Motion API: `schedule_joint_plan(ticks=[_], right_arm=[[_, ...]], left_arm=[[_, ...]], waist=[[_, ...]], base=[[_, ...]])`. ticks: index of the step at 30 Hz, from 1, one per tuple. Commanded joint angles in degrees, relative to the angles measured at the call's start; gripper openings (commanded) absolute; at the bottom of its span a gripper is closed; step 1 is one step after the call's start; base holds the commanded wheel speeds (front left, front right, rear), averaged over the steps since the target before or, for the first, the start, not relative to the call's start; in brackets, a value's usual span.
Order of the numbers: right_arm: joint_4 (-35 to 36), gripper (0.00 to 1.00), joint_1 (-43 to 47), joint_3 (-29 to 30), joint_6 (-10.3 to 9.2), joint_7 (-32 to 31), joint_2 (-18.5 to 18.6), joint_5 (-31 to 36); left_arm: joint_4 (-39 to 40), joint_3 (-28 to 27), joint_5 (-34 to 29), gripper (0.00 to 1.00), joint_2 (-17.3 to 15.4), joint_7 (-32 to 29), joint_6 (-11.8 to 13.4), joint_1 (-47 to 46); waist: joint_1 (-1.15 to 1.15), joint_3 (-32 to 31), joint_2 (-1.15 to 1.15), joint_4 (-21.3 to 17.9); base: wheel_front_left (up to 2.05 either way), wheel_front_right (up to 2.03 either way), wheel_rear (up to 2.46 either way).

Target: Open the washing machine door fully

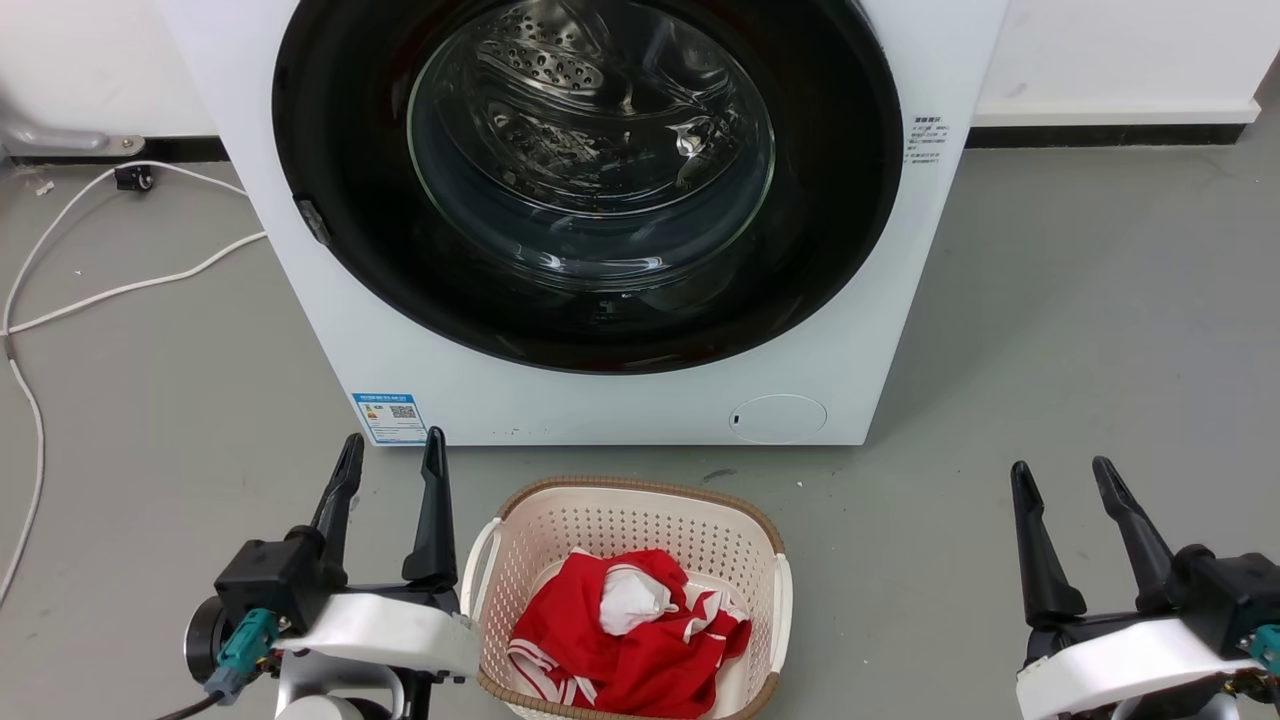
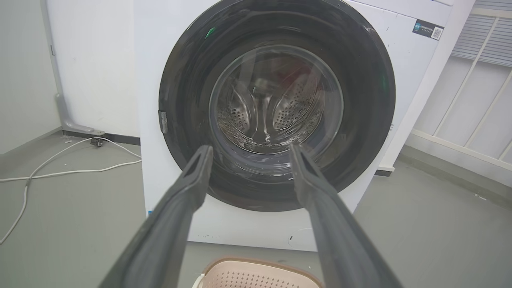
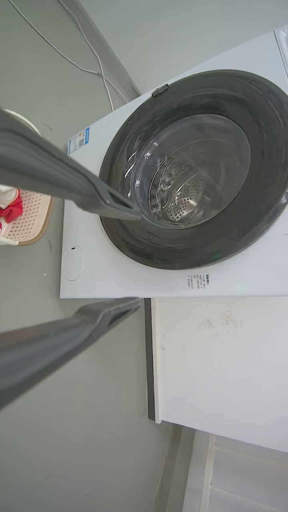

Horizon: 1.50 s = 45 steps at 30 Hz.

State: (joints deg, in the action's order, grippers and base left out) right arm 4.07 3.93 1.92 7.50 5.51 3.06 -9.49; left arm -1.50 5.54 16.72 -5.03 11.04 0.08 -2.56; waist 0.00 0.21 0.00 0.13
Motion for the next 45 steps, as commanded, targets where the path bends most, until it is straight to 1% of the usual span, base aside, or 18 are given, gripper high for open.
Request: schedule_joint_plan(ticks=[1, 19, 33, 36, 45], right_arm=[[0.9, 1.00, 0.4, -0.1, -0.02, 0.3, -0.2, 1.6], [1.9, 1.00, 1.4, -0.3, -0.02, 0.6, -0.2, 9.5], [2.6, 1.00, 2.2, -0.5, -0.03, 1.2, -0.3, 13.5], [2.8, 1.00, 2.3, -0.4, -0.03, 1.5, -0.3, 14.1], [2.3, 1.00, 2.2, -0.2, -0.03, 1.4, -0.3, 12.5]], left_arm=[[0.5, 0.4, -1.5, 1.00, -0.5, 0.5, 0.3, 0.2], [0.8, 2.3, -9.7, 1.00, -1.4, 2.6, 2.1, 0.4], [0.9, 2.7, -14.0, 1.00, -1.0, 3.9, 2.3, 1.2], [1.0, 2.8, -14.9, 1.00, -0.9, 4.3, 2.3, 1.2], [0.4, 2.4, -14.1, 1.00, -0.5, 4.3, 1.6, 1.2]], waist=[[0.00, 0.0, 0.00, 0.0], [0.00, 0.1, 0.00, 0.0], [0.00, 0.2, 0.00, 0.3], [0.00, 0.2, 0.00, 0.5], [0.00, 0.1, 0.00, 0.8]], base=[[0.00, 0.00, 0.00], [0.00, 0.00, 0.00], [0.00, 0.00, 0.00], [0.00, 0.00, 0.00], [0.00, 0.00, 0.00]])
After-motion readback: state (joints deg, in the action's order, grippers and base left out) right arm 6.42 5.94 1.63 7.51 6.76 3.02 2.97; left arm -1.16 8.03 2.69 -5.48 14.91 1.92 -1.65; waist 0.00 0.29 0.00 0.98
